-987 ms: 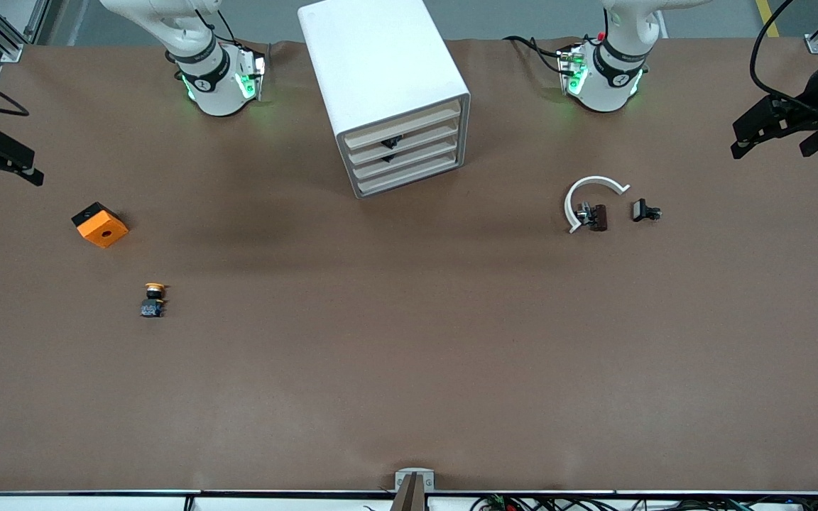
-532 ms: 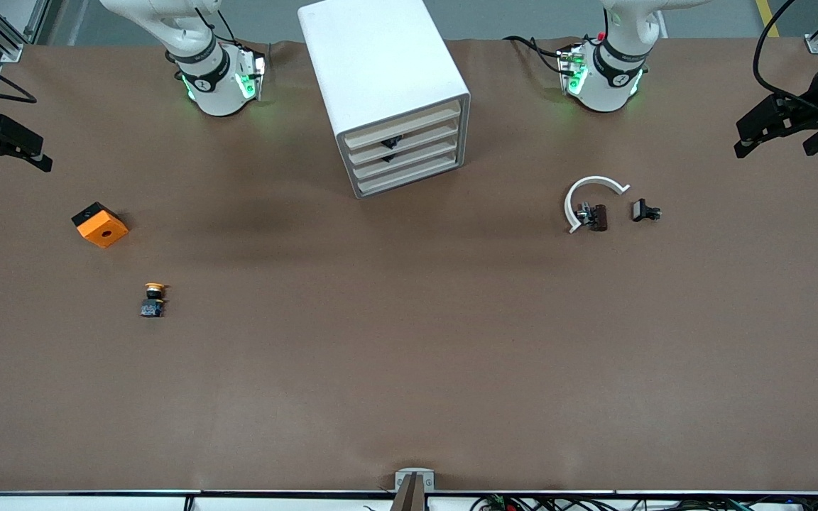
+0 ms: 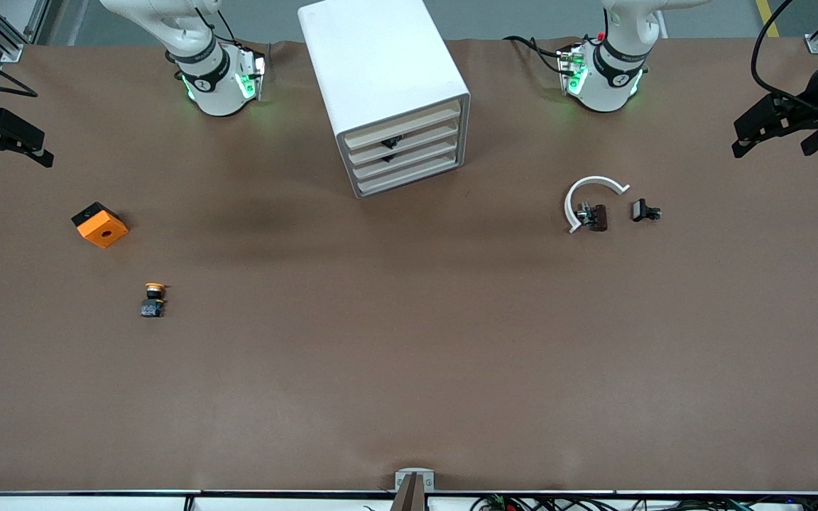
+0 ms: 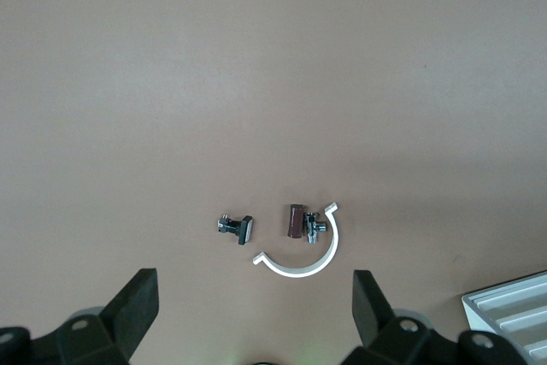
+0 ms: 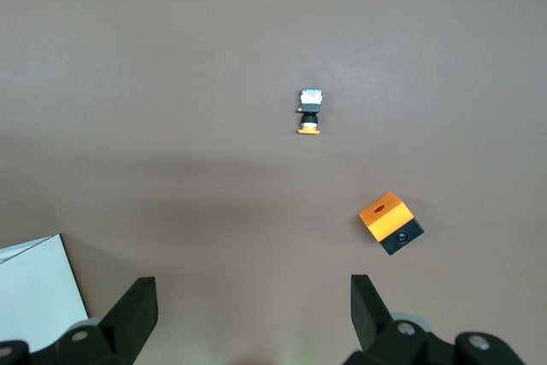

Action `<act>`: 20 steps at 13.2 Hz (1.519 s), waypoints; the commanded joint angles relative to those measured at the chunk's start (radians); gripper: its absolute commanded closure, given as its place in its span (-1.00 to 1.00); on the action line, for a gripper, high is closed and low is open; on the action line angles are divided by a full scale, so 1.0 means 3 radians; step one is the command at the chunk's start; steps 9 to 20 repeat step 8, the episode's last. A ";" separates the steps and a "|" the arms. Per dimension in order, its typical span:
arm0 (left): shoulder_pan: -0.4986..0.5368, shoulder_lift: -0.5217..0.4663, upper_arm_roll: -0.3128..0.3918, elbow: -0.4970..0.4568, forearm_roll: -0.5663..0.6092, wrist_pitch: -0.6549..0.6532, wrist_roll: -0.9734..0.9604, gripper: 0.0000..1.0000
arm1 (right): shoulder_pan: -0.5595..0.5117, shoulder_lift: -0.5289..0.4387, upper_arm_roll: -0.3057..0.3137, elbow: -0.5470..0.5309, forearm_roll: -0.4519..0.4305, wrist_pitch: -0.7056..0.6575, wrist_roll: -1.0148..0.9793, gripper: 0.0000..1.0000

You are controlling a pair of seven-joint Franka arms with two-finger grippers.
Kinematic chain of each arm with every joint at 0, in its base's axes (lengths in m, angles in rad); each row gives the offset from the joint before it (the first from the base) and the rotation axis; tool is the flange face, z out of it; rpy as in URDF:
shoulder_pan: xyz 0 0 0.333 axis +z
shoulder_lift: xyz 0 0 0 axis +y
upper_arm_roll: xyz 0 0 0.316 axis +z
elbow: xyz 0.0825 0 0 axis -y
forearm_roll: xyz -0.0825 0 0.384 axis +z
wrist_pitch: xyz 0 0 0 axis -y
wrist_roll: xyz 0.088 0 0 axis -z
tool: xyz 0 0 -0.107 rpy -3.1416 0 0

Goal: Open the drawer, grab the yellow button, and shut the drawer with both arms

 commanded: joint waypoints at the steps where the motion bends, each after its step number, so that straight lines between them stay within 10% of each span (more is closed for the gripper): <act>1: 0.0003 0.0022 -0.0006 0.0056 0.0020 -0.0066 0.0020 -1.00 | -0.0009 -0.0038 0.0044 0.0024 -0.0037 -0.0090 0.0139 -1.00; 20: 0.0018 0.0017 0.0005 0.0061 0.0020 -0.0117 0.0004 -1.00 | 0.0007 -0.0022 0.0049 0.0080 -0.0073 -0.0100 0.0268 -1.00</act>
